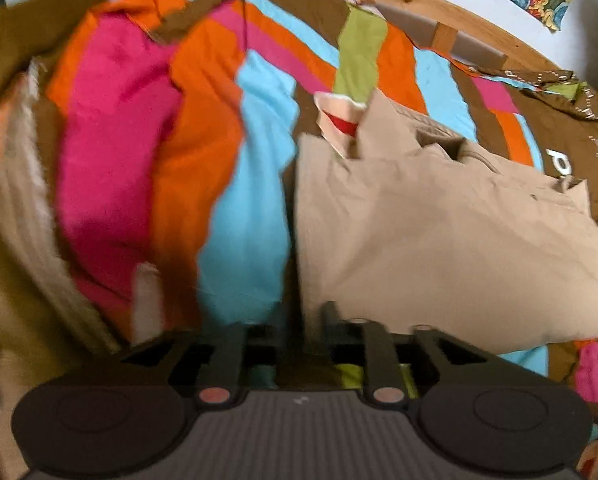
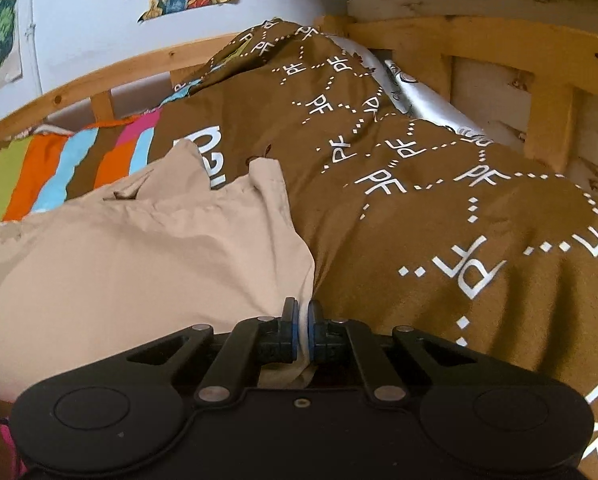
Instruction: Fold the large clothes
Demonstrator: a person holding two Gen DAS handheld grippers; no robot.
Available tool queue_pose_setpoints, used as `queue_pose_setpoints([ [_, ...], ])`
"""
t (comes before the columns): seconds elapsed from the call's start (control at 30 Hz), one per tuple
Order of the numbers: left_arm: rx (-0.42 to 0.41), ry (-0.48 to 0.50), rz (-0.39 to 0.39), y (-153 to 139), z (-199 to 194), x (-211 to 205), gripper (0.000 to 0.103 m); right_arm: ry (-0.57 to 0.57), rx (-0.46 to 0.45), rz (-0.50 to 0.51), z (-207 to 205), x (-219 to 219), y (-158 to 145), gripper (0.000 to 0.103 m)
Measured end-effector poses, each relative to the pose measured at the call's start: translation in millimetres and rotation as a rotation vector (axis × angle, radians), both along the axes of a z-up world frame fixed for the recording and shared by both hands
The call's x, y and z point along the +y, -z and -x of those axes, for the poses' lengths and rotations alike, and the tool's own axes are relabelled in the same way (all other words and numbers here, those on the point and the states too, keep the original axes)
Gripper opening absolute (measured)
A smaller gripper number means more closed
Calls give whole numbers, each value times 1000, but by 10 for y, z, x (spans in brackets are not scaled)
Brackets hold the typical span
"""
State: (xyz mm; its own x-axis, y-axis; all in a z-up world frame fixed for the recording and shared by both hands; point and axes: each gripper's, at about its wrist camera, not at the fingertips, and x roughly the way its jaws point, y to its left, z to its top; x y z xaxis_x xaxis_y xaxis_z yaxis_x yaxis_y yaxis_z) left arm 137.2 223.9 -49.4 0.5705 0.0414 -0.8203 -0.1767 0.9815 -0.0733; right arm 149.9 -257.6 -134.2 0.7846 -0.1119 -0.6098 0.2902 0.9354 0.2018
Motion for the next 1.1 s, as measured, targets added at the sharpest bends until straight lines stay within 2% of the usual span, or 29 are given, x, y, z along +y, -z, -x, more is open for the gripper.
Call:
queue_pose_setpoints([
  [0.07,-29,-6,-22,-102,55,-1,48,5,-3,-16,28,-19,-14,15],
  [0.13,-61,-6,-1,-187,108,0,58,12,-16,-19,77,-13,-49,19],
  [0.2,-85,-2,10,-260,162,-45,70,20,-36,2,132,16,-115,30],
  [0.27,-106,22,30,-299,202,-150,81,28,-72,33,183,59,-209,47],
  [0.3,-111,39,56,-305,222,-213,86,27,-96,53,204,92,-270,51],
  [0.37,-107,67,132,-280,232,-313,88,9,-143,88,199,187,-391,57],
  [0.43,-108,77,242,-214,230,-407,88,-48,-191,124,125,346,-514,59],
  [0.57,-87,46,481,48,131,-495,93,-246,-261,174,-221,825,-716,61],
  [0.63,-45,-20,557,221,60,-456,94,-349,-271,181,-484,1113,-775,61],
  [0.7,-42,-86,573,387,50,-368,97,-435,-262,192,-770,1407,-787,61],
  [0.77,-54,-168,542,512,55,-256,97,-479,-249,216,-977,1642,-733,61],
  [0.87,-95,-239,597,608,47,-98,98,-529,-202,258,-1176,1927,-567,62],
  [0.97,-139,-255,620,661,-3,-31,100,-540,-139,312,-1283,2115,-331,66],
  [1.1,-148,-237,591,720,-100,-37,100,-526,-193,395,-1141,2234,-61,68],
])
